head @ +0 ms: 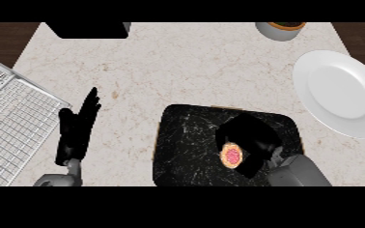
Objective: Pick the cupcake from the tray and place it in the plate
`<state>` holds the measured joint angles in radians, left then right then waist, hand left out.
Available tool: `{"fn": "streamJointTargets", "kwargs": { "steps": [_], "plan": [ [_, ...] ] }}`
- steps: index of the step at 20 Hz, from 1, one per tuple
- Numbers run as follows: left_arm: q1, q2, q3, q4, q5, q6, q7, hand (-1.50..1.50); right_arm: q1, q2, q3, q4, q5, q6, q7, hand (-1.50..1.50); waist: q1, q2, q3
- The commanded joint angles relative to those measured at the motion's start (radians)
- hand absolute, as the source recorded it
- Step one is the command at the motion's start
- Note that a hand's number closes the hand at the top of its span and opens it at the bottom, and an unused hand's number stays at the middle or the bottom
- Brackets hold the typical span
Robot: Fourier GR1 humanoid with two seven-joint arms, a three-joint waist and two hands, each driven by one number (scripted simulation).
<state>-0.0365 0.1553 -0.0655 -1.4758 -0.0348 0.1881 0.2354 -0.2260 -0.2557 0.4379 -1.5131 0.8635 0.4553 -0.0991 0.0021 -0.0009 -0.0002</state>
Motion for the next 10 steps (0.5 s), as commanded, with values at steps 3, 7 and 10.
{"fn": "streamJointTargets", "kwargs": {
  "steps": [3,7,10],
  "plan": [
    [0.010,-0.004,-0.001,-0.004,-0.012,0.009,-0.016,0.00,-0.062,0.018,-0.258,0.202,0.007,-0.168,0.138,1.50,0.008,0.008,0.002],
    [0.022,0.005,-0.001,-0.021,0.000,-0.008,0.003,0.00,-0.139,0.010,-0.432,0.306,0.022,-0.308,0.272,1.50,0.020,0.010,0.002],
    [0.004,0.002,0.004,0.006,-0.001,-0.011,-0.013,0.00,-0.212,0.021,-0.434,0.316,0.105,-0.427,0.339,1.50,0.013,0.005,0.001]
  ]
}}
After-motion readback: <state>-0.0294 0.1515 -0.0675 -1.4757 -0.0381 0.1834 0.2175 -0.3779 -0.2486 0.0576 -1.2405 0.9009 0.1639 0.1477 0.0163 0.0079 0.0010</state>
